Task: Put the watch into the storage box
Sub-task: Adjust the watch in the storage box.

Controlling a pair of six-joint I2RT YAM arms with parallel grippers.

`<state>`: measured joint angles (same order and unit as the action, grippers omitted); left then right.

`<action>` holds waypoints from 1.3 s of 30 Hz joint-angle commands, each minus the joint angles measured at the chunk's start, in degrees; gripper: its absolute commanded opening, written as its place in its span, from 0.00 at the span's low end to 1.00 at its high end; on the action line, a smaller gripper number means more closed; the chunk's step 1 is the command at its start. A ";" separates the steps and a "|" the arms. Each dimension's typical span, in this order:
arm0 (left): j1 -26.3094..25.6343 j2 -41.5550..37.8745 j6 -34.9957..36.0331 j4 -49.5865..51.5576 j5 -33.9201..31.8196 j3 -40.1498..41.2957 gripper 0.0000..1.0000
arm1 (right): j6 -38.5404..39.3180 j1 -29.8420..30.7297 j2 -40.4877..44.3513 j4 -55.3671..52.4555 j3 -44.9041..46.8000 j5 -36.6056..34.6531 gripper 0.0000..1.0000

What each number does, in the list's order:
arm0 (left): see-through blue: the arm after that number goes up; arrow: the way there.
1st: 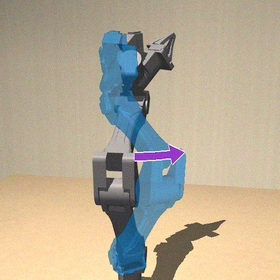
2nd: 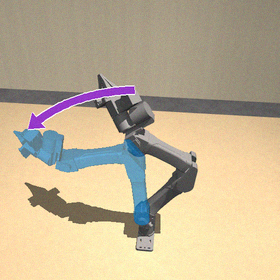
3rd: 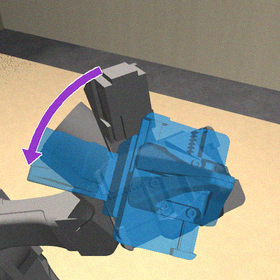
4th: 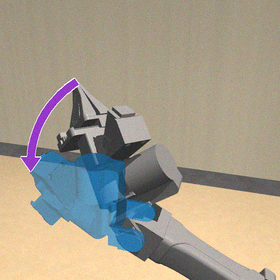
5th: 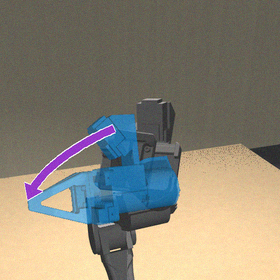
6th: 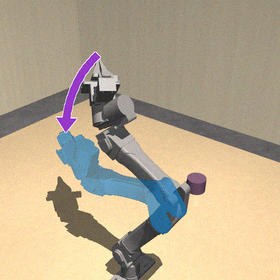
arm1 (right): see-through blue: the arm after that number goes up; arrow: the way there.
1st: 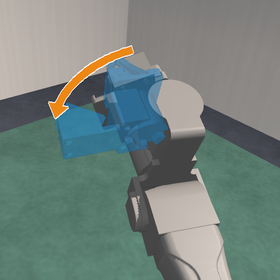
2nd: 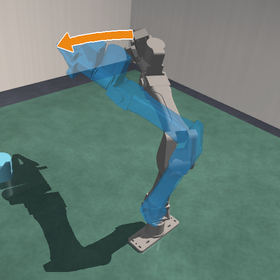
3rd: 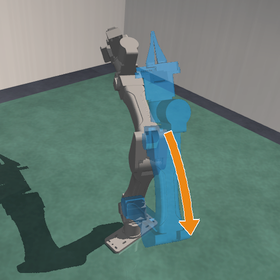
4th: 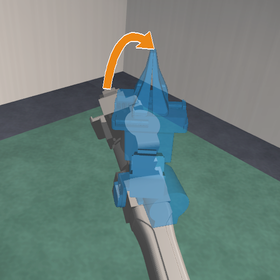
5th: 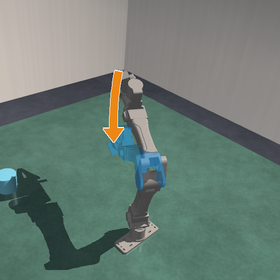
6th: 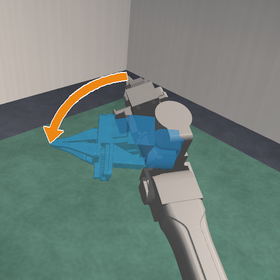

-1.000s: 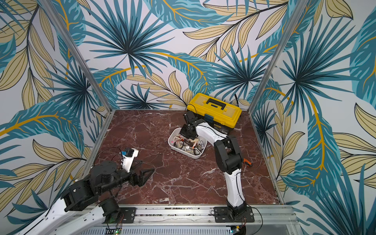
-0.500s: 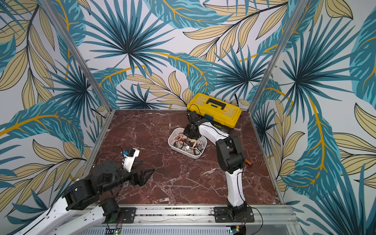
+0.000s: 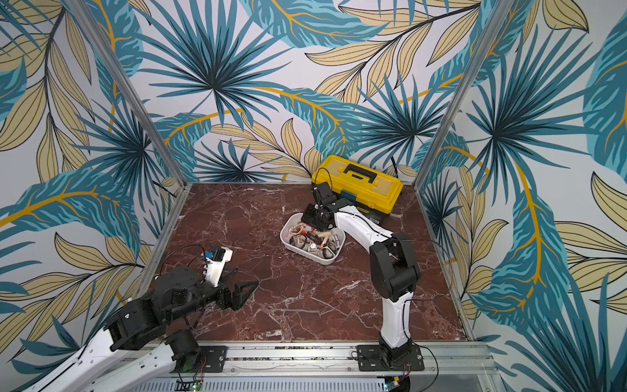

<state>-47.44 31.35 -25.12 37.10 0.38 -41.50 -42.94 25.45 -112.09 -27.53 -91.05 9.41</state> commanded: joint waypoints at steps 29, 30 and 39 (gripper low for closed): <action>-0.11 0.29 0.25 -0.36 -1.17 0.97 1.00 | 21.22 8.39 -16.90 -28.83 -28.20 -21.18 0.42; -0.12 0.29 0.25 -0.36 -1.17 0.98 1.00 | 21.26 8.39 -17.40 -29.27 -28.83 -21.32 0.42; -0.11 0.48 0.34 -0.45 -1.17 0.98 1.00 | 21.97 8.40 -19.38 -30.57 -29.63 -22.33 0.40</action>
<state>-47.44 31.57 -25.10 37.10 -0.23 -41.50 -21.80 33.58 -130.47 -55.99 -120.03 -11.66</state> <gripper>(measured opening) 0.999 0.397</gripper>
